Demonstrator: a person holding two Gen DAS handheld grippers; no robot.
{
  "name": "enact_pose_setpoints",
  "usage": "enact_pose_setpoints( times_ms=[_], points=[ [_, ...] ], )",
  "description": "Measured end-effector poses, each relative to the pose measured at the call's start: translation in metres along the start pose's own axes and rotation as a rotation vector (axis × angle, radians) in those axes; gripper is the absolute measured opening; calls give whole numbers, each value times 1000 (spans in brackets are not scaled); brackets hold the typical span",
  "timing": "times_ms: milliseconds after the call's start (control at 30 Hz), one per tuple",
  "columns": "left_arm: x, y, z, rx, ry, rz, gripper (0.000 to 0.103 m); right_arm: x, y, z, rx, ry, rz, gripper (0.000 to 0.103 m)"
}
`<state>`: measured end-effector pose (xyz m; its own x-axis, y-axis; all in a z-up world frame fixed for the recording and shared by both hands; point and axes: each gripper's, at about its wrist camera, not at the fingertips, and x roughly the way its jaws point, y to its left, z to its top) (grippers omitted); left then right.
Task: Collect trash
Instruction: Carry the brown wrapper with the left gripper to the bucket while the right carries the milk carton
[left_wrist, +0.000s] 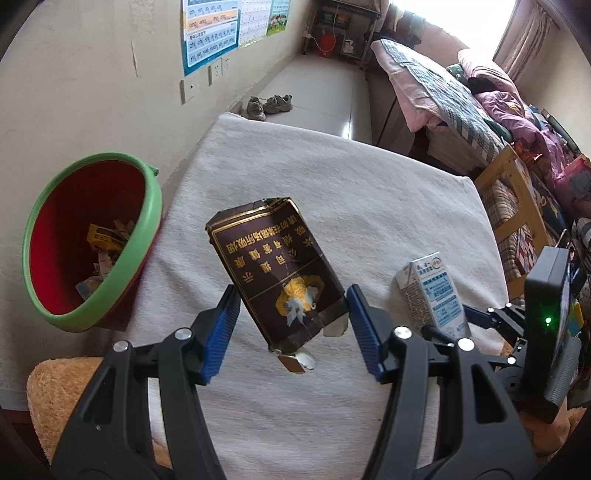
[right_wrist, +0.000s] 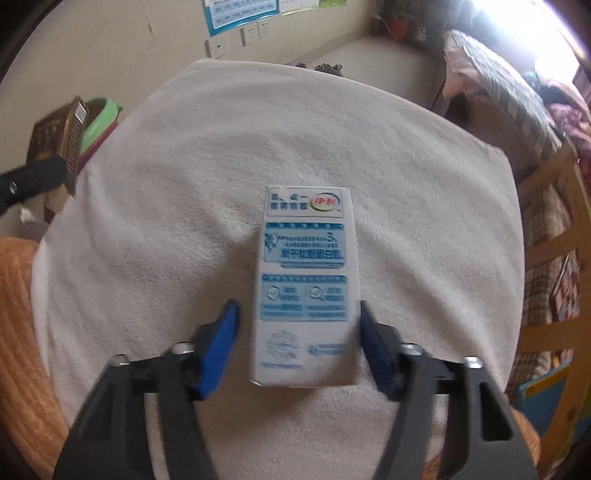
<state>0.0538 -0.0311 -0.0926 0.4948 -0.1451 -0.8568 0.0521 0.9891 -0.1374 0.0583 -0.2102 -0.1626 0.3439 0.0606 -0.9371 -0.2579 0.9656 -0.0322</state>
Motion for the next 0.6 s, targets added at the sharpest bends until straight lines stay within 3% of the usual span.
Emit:
enact_pose_setpoints(
  times_ms=[267,600],
  points=[
    [-8,24,3,-53,-34,24,57,-44,18,18,-34,-143,6,50],
    [-25,72,6,-147,-83,74,57,-93,75,57,-201,-305,-1,50]
  ],
)
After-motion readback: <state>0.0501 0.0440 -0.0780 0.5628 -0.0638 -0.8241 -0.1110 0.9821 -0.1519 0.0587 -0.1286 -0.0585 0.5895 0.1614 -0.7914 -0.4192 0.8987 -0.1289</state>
